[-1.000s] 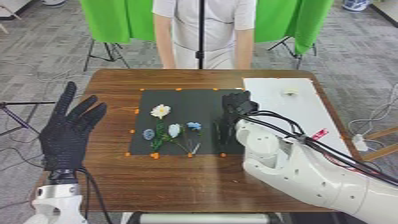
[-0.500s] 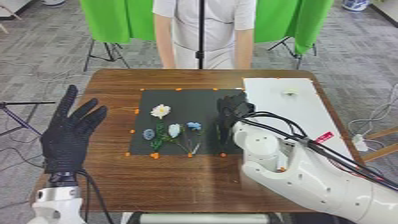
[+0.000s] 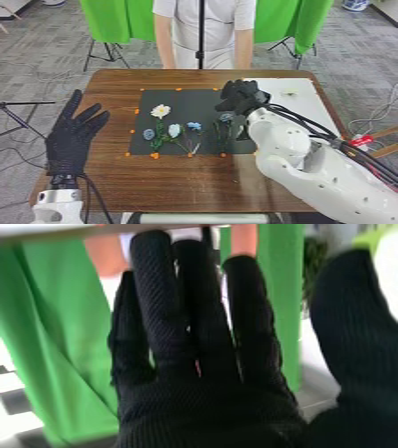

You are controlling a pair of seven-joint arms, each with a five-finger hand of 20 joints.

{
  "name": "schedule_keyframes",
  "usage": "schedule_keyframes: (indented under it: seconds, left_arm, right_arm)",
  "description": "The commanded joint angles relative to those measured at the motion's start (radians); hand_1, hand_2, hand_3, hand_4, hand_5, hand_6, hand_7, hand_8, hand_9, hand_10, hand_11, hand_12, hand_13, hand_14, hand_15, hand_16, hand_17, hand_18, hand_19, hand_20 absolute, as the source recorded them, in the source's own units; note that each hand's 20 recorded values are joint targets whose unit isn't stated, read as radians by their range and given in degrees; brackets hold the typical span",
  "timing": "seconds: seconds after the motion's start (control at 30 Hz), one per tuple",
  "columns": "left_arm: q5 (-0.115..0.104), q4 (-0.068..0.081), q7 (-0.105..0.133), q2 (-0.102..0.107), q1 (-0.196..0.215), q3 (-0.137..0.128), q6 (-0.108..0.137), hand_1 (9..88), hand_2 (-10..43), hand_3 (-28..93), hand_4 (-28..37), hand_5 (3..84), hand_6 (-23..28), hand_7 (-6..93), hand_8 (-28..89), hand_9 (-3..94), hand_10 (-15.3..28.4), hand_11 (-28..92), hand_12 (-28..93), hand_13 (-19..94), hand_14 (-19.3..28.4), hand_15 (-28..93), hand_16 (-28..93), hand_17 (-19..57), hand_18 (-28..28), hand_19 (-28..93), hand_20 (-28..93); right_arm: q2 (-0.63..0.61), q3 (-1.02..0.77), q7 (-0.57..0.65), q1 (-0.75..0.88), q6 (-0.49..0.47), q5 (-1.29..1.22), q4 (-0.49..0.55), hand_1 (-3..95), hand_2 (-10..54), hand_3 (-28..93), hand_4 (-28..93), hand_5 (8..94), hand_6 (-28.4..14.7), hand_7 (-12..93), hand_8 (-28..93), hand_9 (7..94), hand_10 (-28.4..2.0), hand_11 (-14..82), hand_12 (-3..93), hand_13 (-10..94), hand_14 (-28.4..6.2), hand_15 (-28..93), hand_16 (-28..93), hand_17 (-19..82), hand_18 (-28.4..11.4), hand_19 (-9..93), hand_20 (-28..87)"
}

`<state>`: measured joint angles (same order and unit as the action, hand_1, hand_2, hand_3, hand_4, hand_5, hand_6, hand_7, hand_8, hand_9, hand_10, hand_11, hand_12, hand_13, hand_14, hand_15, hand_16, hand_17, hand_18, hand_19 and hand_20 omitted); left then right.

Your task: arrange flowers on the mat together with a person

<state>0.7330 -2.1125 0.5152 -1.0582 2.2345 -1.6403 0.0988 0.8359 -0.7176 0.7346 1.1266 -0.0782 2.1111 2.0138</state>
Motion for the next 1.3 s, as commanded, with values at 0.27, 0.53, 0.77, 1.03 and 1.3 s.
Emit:
schedule_keyframes:
  seconds: [0.27, 0.53, 0.77, 1.03, 1.3]
  left_arm:
    - [0.066, 0.024, -0.078, -0.062, -0.016, -0.033, -0.037, 20.1, 7.6, 73, -28.2, 27.6, 2.6, 10.9, -9, 33.7, 16.7, 20, 12, 29, 23.7, 42, -5, -3.3, 28.3, 64, -8]
    - [0.077, 0.010, -0.074, -0.067, 0.001, -0.032, -0.023, 20.3, 7.9, 73, -28.3, 24.9, 0.2, 10.3, -10, 36.8, 15.5, 17, 10, 33, 20.5, 30, -6, 1.1, 26.2, 65, -12]
    - [0.077, 0.013, -0.100, -0.085, 0.012, 0.018, -0.009, 20.0, 8.1, 73, -28.3, 26.5, 0.7, 10.2, -10, 35.6, 15.0, 16, 10, 29, 19.6, 27, -4, -3.7, 23.1, 56, -8]
    - [0.075, 0.017, -0.117, -0.123, 0.012, 0.016, -0.026, 20.1, 8.3, 74, -28.3, 26.9, 1.4, 10.4, -10, 34.5, 14.9, 16, 9, 28, 19.3, 26, -4, -6.4, 20.0, 49, -2]
    - [0.078, 0.021, -0.128, -0.137, -0.006, -0.015, -0.036, 20.1, 8.3, 74, -28.3, 28.0, 2.8, 10.9, -9, 34.7, 16.7, 19, 11, 28, 22.3, 37, -4, -5.4, 23.0, 56, 4]
  right_arm:
    - [0.153, -0.753, -0.387, 0.705, 0.185, -0.890, 0.228, 27.5, 4.5, 71, -25, 51.5, -2.2, 13, -13, 55.7, -16.7, 15.4, 13.9, 48, -18.4, 41, 9, 15, -24.2, 59, 13]
    - [0.149, -0.775, -0.688, 0.856, 0.338, -1.228, 0.203, 18.1, 13.0, 68, -26, 48.5, -2.5, 13, -12, 52.7, -16.3, 12.9, 13.0, 43, -19.8, 34, 9, 12, -20.4, 53, 10]
    - [0.178, -0.783, -0.777, 0.963, 0.317, -1.366, 0.198, 15.7, 14.1, 72, -27, 44.5, -2.1, 11, -12, 48.5, -14.9, 8.6, 12.6, 38, -17.3, 23, 11, 11, -17.8, 41, 11]
    - [0.244, -0.757, -0.797, 0.960, 0.290, -1.378, 0.174, 14.0, 15.6, 73, -28, 42.9, -3.0, 11, -12, 45.7, -15.0, 7.3, 12.0, 35, -18.1, 20, 12, 9, -16.6, 37, 12]
    - [0.261, -0.781, -0.795, 0.945, 0.335, -1.342, 0.172, 12.6, 16.2, 74, -27, 46.3, -3.7, 14, -13, 48.5, -17.8, 12.0, 14.0, 37, -19.0, 29, 14, 8, -17.9, 42, 17]
